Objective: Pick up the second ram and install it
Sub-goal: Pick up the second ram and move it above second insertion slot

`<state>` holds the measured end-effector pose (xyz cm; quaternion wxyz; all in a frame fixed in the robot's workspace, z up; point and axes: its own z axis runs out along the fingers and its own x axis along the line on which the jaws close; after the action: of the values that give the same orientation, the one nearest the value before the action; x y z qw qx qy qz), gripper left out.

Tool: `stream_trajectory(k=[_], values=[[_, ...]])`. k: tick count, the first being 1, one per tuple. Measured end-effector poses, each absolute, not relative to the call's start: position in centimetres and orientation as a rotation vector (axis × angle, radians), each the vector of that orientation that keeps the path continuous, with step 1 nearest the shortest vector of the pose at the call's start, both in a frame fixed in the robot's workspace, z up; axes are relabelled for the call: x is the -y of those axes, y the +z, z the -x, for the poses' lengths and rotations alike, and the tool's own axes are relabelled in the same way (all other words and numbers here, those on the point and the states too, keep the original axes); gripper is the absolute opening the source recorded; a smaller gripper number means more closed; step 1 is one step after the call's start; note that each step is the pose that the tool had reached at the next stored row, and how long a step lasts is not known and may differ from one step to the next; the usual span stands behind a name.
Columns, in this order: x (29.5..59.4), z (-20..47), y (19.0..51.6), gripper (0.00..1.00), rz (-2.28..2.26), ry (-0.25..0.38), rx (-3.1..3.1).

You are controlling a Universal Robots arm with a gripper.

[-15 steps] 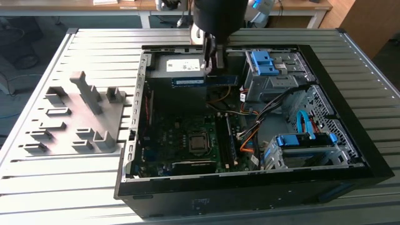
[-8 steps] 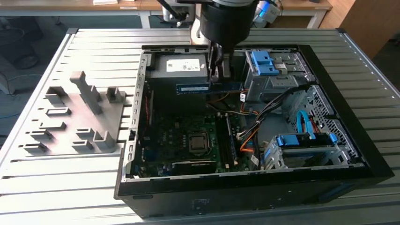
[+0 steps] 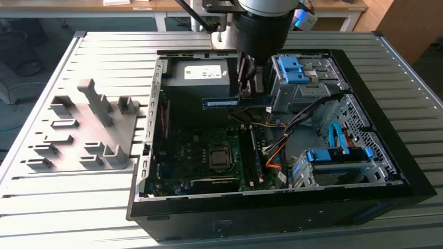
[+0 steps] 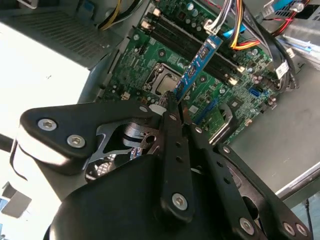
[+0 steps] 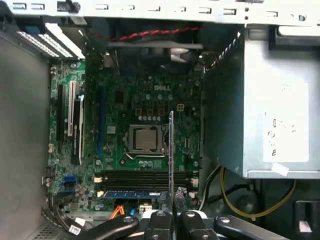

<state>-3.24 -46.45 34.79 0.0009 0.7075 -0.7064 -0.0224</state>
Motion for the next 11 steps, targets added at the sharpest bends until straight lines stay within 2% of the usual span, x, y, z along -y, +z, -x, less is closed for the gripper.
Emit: stream_trajectory(k=[11], values=[[46.6, 1.9, 34.0, 0.14, -2.221, -0.070, 2.218]])
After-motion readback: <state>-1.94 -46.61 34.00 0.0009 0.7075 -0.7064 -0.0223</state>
